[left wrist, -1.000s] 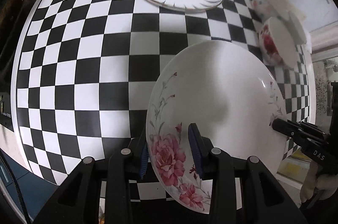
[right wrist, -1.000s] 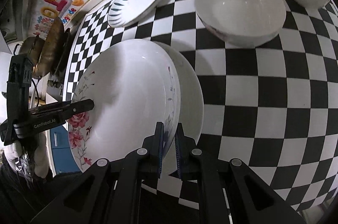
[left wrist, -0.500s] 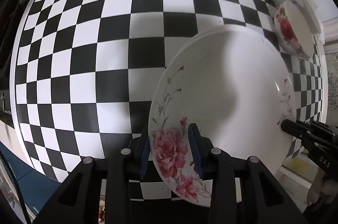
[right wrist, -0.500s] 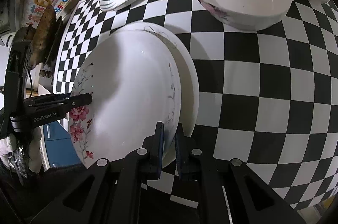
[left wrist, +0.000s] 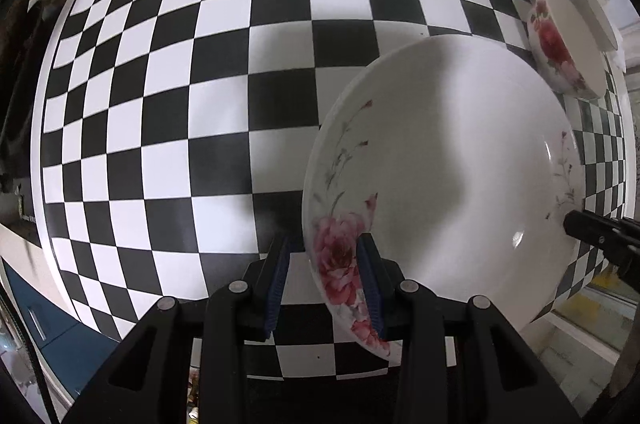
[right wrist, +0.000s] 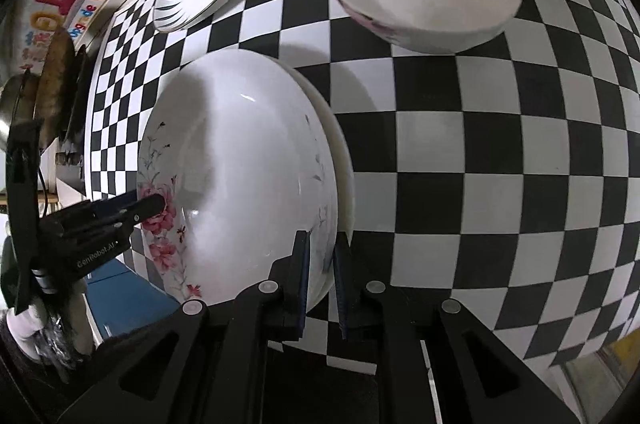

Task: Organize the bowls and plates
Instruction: 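Grasp the blue-striped plate with the left tool while the right tool holds the stack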

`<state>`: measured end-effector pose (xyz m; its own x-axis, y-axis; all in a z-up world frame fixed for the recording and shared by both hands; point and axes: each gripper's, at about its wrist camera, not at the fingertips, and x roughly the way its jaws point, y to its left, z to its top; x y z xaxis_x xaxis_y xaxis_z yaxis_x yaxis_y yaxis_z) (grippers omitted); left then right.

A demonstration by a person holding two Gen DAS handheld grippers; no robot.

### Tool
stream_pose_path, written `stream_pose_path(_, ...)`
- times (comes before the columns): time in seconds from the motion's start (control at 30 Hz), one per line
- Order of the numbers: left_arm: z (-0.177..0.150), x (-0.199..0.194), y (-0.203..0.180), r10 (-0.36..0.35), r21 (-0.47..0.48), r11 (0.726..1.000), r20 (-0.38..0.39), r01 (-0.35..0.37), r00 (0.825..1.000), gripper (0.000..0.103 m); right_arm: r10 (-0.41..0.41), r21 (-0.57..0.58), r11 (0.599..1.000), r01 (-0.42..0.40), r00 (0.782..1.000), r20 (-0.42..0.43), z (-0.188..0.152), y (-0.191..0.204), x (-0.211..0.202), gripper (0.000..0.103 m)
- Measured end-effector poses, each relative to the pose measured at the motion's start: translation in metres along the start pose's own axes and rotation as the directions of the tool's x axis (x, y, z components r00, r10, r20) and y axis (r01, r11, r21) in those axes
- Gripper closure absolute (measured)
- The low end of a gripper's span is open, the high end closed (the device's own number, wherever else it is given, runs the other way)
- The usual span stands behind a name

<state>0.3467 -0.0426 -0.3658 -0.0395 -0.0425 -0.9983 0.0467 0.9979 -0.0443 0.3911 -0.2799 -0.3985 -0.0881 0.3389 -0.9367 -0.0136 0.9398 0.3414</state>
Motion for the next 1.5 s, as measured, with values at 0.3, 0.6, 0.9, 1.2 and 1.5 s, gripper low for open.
stream_pose_path(0.3,0.013,-0.046,0.027,-0.088,-0.074,0.993,0.087,0.094,0.992,0.070,0.022,0.029,0.999,-0.024,0.998,0.060,0.021,0.001,-0.053,0.088)
stream_pose_path(0.6,0.118,-0.068,0.080,-0.163,-0.188,0.962,0.182,0.197,0.970,0.070,0.091,-0.006,0.996,-0.092,0.970,0.228,0.131,0.044,-0.100,0.056)
stream_pose_path(0.9,0.218,-0.018,0.110,-0.209,-0.214,0.950,0.114,0.229,0.971,0.070,0.070,0.042,0.996,-0.076,0.988,0.135,0.252,0.054,-0.026,0.056)
stream_pose_path(1.2,0.257,0.013,0.107,-0.254,-0.189,0.947,0.050,0.259,0.966,0.070,0.021,0.052,0.998,-0.024,0.999,0.047,0.296,0.048,0.022,0.056)
stream_pose_path(1.5,0.259,0.011,0.083,-0.196,-0.080,0.977,0.053,0.199,0.979,0.077,0.009,0.030,1.000,-0.010,1.000,0.028,0.296,0.053,0.039,0.085)
